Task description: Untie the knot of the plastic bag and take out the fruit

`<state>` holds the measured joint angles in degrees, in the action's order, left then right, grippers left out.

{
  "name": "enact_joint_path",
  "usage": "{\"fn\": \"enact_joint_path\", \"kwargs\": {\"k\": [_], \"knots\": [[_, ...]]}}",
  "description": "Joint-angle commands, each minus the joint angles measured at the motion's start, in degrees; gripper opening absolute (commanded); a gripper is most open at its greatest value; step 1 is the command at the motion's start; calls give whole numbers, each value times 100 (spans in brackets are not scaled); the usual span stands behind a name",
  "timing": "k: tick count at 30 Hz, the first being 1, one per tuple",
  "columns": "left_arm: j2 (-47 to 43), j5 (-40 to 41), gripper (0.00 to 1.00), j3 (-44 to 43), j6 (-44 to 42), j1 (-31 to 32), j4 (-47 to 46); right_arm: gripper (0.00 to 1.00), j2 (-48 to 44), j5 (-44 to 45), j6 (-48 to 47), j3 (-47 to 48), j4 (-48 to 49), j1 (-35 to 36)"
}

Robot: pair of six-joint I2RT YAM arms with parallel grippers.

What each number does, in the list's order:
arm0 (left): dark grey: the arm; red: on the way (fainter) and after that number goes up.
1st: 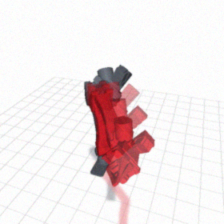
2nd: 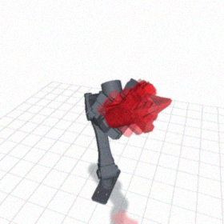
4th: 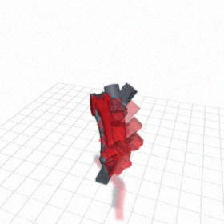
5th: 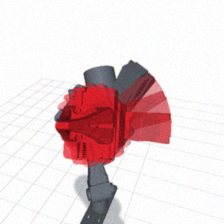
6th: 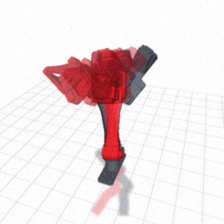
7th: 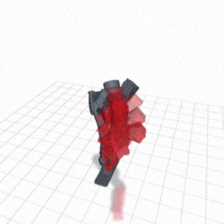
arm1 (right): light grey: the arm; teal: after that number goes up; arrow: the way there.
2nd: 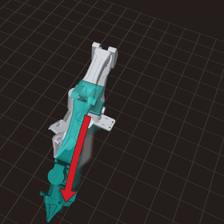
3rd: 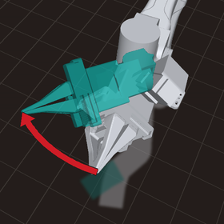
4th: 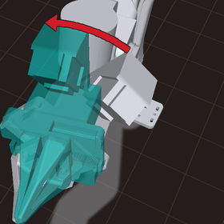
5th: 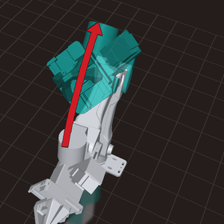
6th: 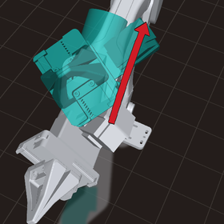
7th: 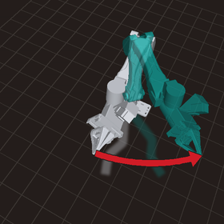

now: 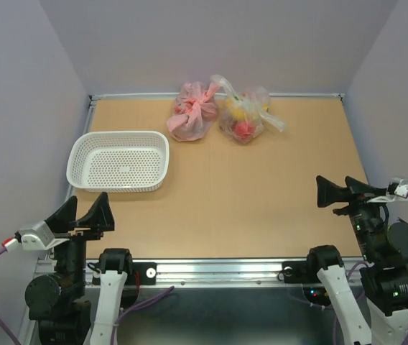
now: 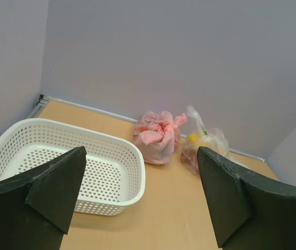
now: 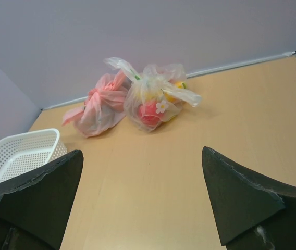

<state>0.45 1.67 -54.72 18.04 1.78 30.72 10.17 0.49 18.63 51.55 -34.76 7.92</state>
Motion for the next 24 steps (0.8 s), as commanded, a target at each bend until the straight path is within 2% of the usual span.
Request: {"fn": "enact_joint_path", "kwargs": {"k": [1, 10, 17, 24], "knots": [[87, -132, 99, 66, 24, -20, -154, 100, 125, 153, -44, -101, 207, 7], [447, -413, 99, 119, 313, -20, 179, 100, 1012, -198, 360, -478, 443, 7], [1044, -764, 99, 207, 280, -20, 653, 100, 2811, -226, 1009, -506, 777, 16], [1221, -852, 99, 154, 77, -20, 1217, 100, 4842, -550, 931, 74, 1480, 16]]}}
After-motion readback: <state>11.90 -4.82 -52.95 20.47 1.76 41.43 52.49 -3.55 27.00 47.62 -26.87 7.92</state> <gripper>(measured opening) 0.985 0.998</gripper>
